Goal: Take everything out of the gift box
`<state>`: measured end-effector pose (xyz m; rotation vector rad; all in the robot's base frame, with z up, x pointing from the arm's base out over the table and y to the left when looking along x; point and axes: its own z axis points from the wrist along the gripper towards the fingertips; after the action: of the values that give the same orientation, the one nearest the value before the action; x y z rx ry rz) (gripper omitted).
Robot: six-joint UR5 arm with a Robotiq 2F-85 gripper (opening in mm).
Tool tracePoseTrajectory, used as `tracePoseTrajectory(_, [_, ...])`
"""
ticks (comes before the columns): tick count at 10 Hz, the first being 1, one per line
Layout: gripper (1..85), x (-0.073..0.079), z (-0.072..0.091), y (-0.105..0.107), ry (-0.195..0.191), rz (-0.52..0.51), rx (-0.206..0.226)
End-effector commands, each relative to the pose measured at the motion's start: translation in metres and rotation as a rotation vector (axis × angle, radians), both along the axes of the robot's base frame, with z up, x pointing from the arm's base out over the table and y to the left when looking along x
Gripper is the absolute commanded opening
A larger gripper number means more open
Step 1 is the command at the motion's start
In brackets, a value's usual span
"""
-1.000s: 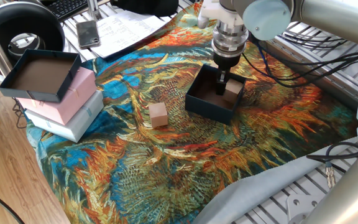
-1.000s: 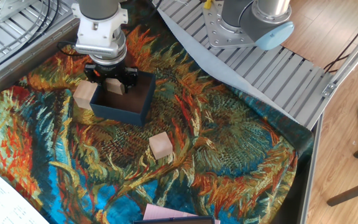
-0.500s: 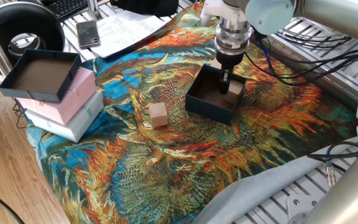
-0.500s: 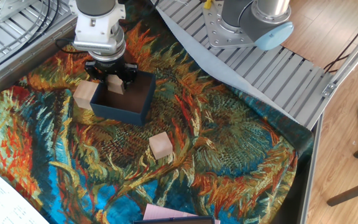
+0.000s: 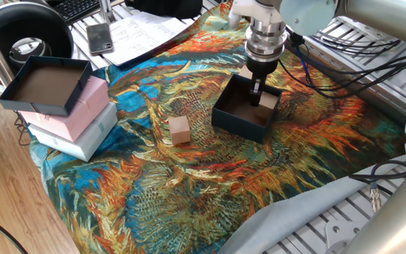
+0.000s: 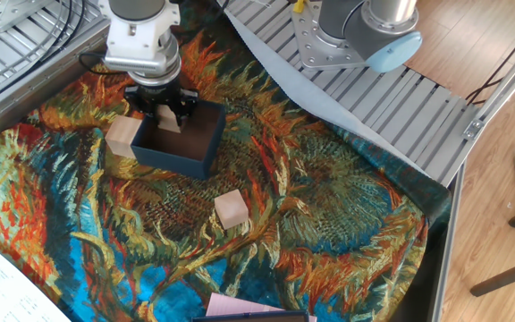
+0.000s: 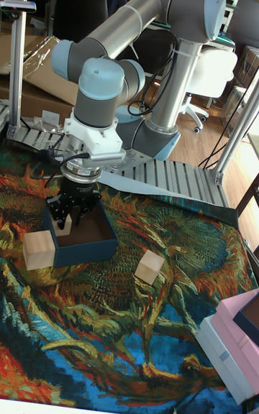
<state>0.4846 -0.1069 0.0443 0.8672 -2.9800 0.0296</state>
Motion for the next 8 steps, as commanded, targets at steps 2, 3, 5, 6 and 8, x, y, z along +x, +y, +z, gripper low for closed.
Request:
tracePoseTrajectory(2, [36.7,-0.005,0.004,0.024,0.021,-0.141,0.083])
tracePoseTrajectory(3, [36.0,-0.004,0.005,0.022,0.023,-0.134,0.071])
tracePoseTrajectory(5, [39.0,0.003,0.006,-0.003,-0.002,-0.039,-0.025])
tracePoseTrajectory(6, [40.0,0.005,0.007,-0.010,-0.010,-0.032,-0.052])
tracePoseTrajectory(8, [41.0,0.007,0.010,-0.022,-0.017,-0.007,-0.082])
